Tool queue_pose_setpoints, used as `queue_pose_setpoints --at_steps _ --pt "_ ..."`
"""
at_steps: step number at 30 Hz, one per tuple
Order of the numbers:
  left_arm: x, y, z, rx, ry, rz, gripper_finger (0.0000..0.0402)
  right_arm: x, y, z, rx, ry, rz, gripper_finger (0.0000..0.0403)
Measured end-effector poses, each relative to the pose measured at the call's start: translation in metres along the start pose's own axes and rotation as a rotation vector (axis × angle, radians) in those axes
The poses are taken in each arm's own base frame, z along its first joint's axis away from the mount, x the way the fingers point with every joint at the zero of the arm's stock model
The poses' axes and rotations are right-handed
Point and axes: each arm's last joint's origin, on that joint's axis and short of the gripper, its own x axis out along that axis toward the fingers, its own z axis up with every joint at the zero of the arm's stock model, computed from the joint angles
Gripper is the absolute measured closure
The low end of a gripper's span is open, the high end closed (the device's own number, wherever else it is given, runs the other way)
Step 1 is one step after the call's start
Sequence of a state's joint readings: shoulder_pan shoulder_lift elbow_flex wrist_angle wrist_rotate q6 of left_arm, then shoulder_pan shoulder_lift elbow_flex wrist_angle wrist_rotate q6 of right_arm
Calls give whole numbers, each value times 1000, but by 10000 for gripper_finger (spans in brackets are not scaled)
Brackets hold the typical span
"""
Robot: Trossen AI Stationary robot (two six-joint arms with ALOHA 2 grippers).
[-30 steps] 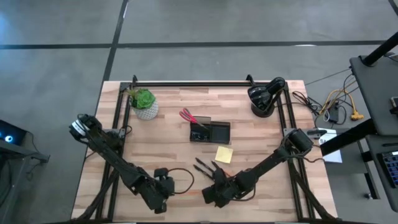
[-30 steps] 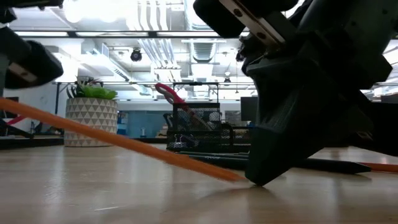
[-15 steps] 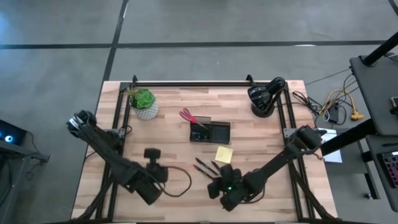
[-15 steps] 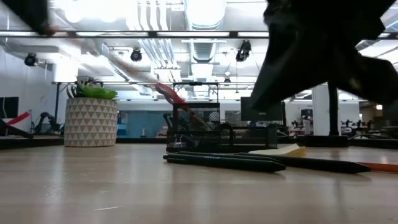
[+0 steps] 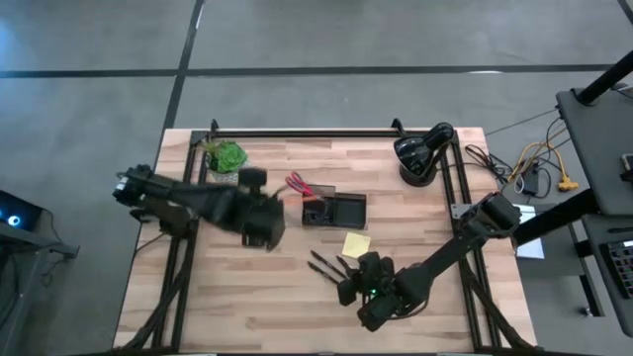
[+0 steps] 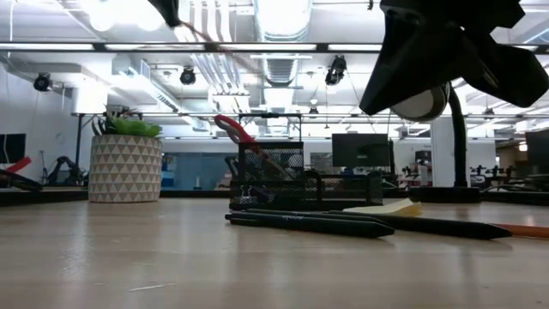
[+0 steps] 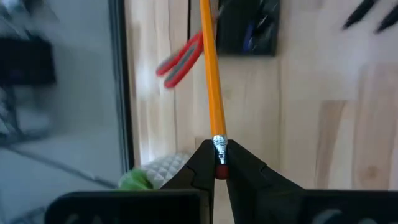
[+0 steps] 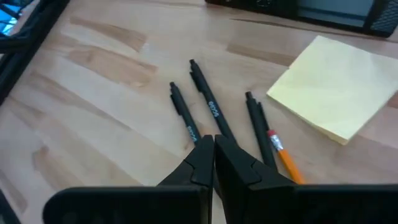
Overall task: Pick and place office supplies into organizer
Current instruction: Put the bottom left yellow pencil into the black desk organizer
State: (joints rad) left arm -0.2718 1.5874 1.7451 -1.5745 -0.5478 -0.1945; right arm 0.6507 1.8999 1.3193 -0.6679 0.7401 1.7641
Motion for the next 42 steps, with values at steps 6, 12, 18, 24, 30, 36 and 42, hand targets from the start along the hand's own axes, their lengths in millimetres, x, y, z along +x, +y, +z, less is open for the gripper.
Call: queue_pose_setpoints --at_steps 6,12,18,24,30,36,42 --pt "37 23 10 13 130 -9 398 0 0 0 8 3 -1 394" --pt "63 26 22 161 210 -41 398 0 0 -1 14 4 -2 394" --pt "88 16 34 327 281 -50 398 0 -1 -1 14 4 -3 394" --pt "97 17 49 418 290 62 391 1 -2 -1 50 5 -7 394" --pt "84 26 68 505 170 100 386 1 -4 -2 75 4 -14 394" --pt "88 23 68 623 212 81 384 2 -4 -2 73 4 -16 394" --pt "92 23 66 665 280 133 389 2 -6 -2 68 3 -20 394"
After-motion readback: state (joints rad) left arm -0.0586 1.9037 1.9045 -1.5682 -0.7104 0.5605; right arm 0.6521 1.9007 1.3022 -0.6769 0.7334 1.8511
